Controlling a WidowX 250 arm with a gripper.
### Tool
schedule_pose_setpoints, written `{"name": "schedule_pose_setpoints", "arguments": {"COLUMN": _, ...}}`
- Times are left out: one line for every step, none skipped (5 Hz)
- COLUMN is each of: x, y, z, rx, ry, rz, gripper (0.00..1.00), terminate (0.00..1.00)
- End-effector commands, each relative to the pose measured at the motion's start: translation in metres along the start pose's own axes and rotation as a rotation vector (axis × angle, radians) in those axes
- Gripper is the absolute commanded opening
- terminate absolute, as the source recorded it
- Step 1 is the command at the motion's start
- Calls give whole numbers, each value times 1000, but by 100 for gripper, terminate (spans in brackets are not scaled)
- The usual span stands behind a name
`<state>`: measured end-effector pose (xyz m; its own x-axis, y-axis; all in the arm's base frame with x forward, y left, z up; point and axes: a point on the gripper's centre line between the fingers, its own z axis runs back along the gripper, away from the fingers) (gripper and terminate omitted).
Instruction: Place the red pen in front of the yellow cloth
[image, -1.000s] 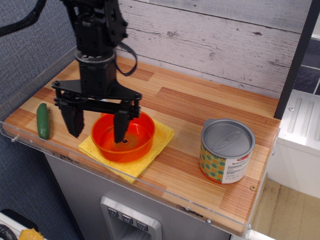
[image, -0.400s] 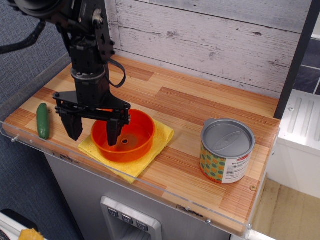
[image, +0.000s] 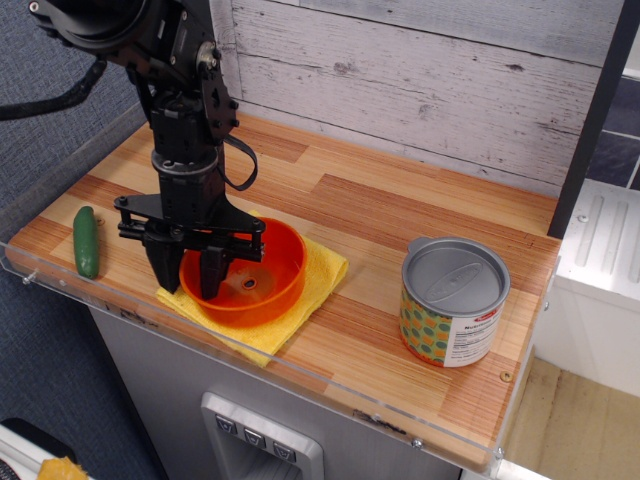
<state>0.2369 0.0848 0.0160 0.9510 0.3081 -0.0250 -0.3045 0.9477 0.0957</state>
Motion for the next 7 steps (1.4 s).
{"name": "schedule_pose_setpoints", "arguments": {"x": -1, "y": 2, "z": 21, "rx": 1, "ry": -28, "rz": 22, "gripper": 0, "terminate": 0}}
{"name": "schedule_pose_setpoints", "arguments": {"x": -6, "y": 4, "z": 35, "rx": 3, "ry": -20, "rz": 53, "gripper": 0, "terminate": 0}}
{"name": "schedule_pose_setpoints", "arguments": {"x": -12, "y": 8, "z": 51, "rx": 2, "ry": -21, "rz": 136, "gripper": 0, "terminate": 0}}
{"name": "schedule_pose_setpoints", "arguments": {"x": -10, "y": 9, "z": 62, "rx": -65, "ry": -63, "rz": 320, "gripper": 0, "terminate": 0}}
{"name": "schedule_pose_setpoints", "arguments": {"x": 1, "y": 2, "z": 67, "rx": -175, "ry": -129, "rz": 477, "gripper": 0, "terminate": 0}}
{"name": "schedule_pose_setpoints", "arguments": {"x": 16, "y": -9, "z": 71, "rx": -281, "ry": -185, "rz": 544, "gripper": 0, "terminate": 0}}
{"name": "schedule_pose_setpoints", "arguments": {"x": 40, "y": -34, "z": 74, "rx": -318, "ry": -237, "rz": 559, "gripper": 0, "terminate": 0}}
